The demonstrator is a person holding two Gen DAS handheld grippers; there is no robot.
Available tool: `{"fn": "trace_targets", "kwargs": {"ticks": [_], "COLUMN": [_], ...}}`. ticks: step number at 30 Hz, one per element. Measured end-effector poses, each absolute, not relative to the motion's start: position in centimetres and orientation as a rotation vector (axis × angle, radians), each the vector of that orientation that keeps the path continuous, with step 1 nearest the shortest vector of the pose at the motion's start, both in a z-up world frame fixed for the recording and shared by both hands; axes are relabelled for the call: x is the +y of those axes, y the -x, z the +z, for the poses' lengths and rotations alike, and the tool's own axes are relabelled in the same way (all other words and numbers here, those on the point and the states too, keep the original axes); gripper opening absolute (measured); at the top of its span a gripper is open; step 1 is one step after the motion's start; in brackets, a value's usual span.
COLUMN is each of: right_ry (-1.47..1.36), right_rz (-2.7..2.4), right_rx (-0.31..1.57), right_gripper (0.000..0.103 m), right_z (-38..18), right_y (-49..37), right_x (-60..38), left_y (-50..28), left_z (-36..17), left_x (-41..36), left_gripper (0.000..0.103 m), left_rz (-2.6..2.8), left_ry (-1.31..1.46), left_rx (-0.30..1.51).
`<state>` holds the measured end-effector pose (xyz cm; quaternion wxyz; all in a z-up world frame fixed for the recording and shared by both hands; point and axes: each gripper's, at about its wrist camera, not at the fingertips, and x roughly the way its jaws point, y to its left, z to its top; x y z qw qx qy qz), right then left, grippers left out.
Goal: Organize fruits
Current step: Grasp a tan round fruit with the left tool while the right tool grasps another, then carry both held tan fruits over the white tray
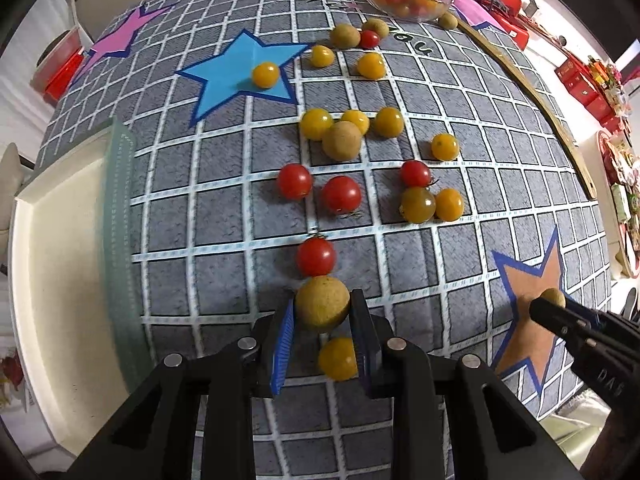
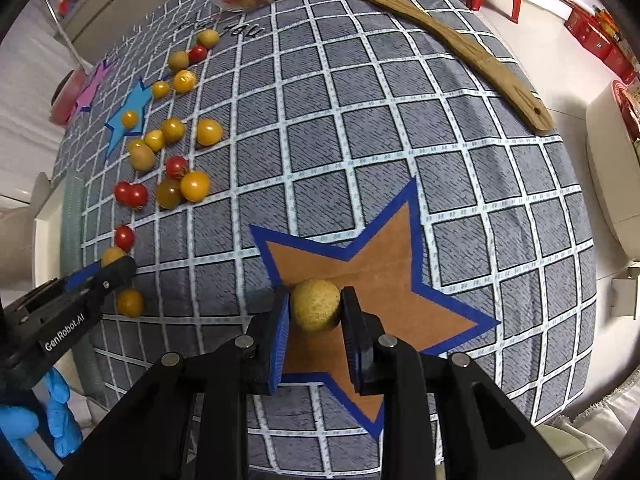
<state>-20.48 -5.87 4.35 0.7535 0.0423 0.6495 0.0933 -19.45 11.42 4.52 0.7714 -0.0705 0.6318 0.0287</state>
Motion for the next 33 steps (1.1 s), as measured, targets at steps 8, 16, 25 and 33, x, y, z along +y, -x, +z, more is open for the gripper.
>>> {"fn": "trace_targets", "kwargs": {"ticks": [8, 16, 25, 33], "right_ry": [-0.075, -0.017, 0.055, 0.109], "right_rz": [0.260, 0.416, 0.620, 0.744], "right_rx": [1.405, 1.383, 1.382, 1.383], "right_gripper": [0.027, 0.027, 0.027, 0.027], "right_z": [5.7, 7.0, 8.3, 7.7], "right_y": [19.6, 18.2, 18.0, 17.3], "right_x": [-1.2, 6.7, 16.3, 25.4], "left_y": [21.9, 25.5, 27.3, 28.3], "left_z": [6.8, 7.6, 6.6, 4.2], "left_x": [17.0, 23.0, 31.2, 37.0], "left_gripper": [0.029, 0.029, 0.029, 0.029], "left_rz": [0.102, 0.231, 0.433, 0.510], "left_ry": [0.180, 0.215, 0.268, 0.293], "left_rx": [1.341, 1.305, 1.282, 1.284]}}
